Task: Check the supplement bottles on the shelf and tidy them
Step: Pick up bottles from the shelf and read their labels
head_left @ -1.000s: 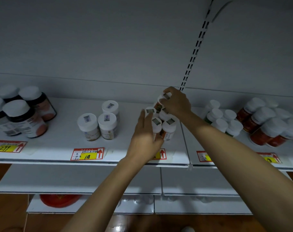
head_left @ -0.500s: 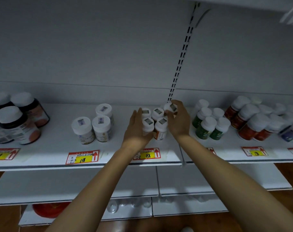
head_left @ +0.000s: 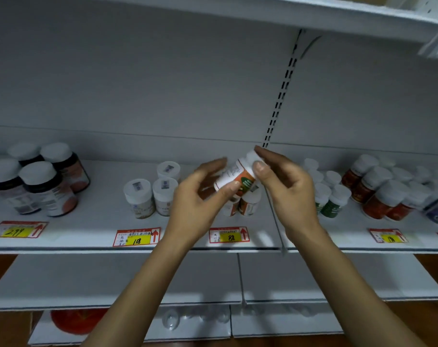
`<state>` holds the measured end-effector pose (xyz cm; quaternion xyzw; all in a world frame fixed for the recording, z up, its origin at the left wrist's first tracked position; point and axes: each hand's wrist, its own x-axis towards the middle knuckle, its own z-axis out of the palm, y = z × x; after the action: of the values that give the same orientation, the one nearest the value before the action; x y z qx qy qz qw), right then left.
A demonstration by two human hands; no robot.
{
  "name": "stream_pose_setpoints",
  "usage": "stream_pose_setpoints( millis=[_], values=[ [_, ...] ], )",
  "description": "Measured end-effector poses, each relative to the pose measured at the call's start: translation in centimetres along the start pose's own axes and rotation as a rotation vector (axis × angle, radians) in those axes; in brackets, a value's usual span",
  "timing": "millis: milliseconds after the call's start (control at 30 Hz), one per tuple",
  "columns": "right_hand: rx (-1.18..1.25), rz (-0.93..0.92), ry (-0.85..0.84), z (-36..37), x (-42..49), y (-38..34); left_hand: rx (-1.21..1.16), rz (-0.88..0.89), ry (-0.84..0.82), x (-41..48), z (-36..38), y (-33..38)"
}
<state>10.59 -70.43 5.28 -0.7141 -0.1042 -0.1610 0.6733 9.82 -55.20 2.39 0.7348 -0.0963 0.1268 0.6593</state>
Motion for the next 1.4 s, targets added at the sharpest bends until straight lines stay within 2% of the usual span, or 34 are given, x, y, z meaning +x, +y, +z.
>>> stream_pose_setpoints(
  millis=[233, 300, 367, 433, 567, 767, 967, 1300, 1400],
  values=[
    [0.098, 0.180, 0.092, 1.6, -2.6, -0.4, -0.180, -0.150, -0.074, -4.0, -0.4, 0.6],
    [0.137, 0.240, 0.088, 1.5, -3.0, -0.5, -0.378, -0.306, -0.048, -4.5, -0.6, 1.0],
    [0.205, 0.297, 0.089, 1.2, -3.4, -0.5, -0.681, -0.497, -0.053, -4.8, -0.7, 1.4],
    [0.261, 0.332, 0.089, 1.0, -4.0, -0.6, -0.846, -0.594, -0.083, -5.2, -0.6, 1.9],
    [0.278, 0.346, 0.045, 1.0, -5.1, -1.0, -0.868, -0.620, -0.123, -5.4, 0.1, 2.0],
    [0.278, 0.354, 0.067, 0.9, -5.6, -1.6, -0.864, -0.648, -0.127, -5.7, 0.5, 1.4],
    [0.242, 0.310, 0.127, 1.8, -5.9, -2.0, -0.711, -0.568, -0.164, -5.7, 1.0, 1.1],
    [0.230, 0.265, 0.054, 2.0, -5.6, -2.4, -1.121, -0.748, -0.179, -5.1, -0.1, 1.8],
    [0.241, 0.254, 0.043, 1.8, -5.4, -2.4, -1.149, -0.772, -0.200, -5.2, -0.3, 1.9]
  ],
)
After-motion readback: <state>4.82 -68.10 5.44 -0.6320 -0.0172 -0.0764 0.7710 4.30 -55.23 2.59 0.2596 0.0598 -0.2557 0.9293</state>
